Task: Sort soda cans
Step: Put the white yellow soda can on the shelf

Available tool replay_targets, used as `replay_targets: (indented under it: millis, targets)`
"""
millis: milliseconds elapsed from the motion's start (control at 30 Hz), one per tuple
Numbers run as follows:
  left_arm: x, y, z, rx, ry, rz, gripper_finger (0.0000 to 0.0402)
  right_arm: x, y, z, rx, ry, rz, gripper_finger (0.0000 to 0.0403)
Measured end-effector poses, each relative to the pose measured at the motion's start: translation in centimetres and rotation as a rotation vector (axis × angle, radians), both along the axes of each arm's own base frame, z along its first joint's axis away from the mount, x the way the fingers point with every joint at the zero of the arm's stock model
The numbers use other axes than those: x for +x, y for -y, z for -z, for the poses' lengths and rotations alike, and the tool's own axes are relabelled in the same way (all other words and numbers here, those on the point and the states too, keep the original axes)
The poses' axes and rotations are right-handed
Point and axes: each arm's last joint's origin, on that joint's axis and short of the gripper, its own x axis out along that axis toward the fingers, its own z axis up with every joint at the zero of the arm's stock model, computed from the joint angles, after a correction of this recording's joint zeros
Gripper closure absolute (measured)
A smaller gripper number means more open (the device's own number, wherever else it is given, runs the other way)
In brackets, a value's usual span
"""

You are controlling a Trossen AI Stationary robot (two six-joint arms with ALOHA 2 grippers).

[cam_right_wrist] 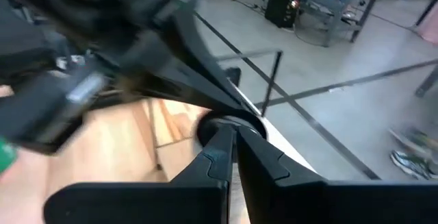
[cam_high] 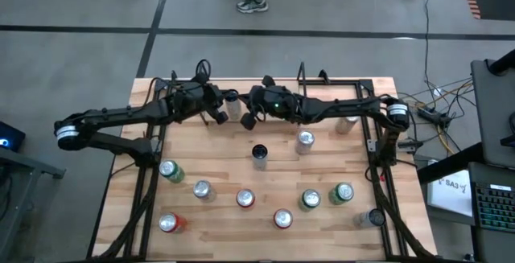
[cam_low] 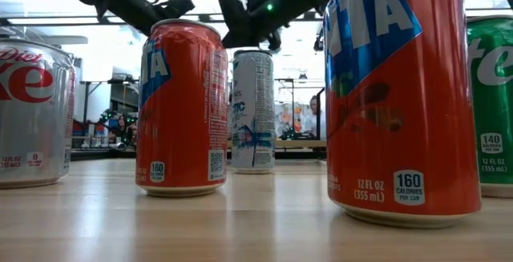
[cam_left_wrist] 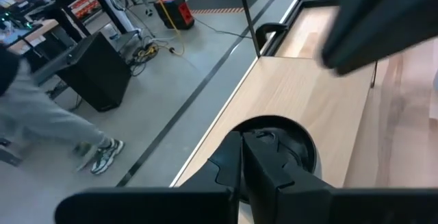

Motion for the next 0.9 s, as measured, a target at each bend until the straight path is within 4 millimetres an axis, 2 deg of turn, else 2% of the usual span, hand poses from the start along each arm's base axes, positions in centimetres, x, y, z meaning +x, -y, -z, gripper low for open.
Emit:
replay_targets:
  millis: [267,500,900]
  targets:
    - [-0.2,0.1,0.4,-0.028,-0.029,-0.007,0.0401,0.0,1.5,0.6,0.051,0.013,0.001,0.0390]
    - [-0.2,0.1,0.4,-0.062,-0.006,-0.022,0.0401,0.4,1.4,0.7,0.053,0.044,-0.050,0.0390]
    - [-0.2,0.2,0.5,-0.103,0.021,-0.022,0.0401,1.1,1.7,2.6,0.084,0.016,-0.061,0.0390]
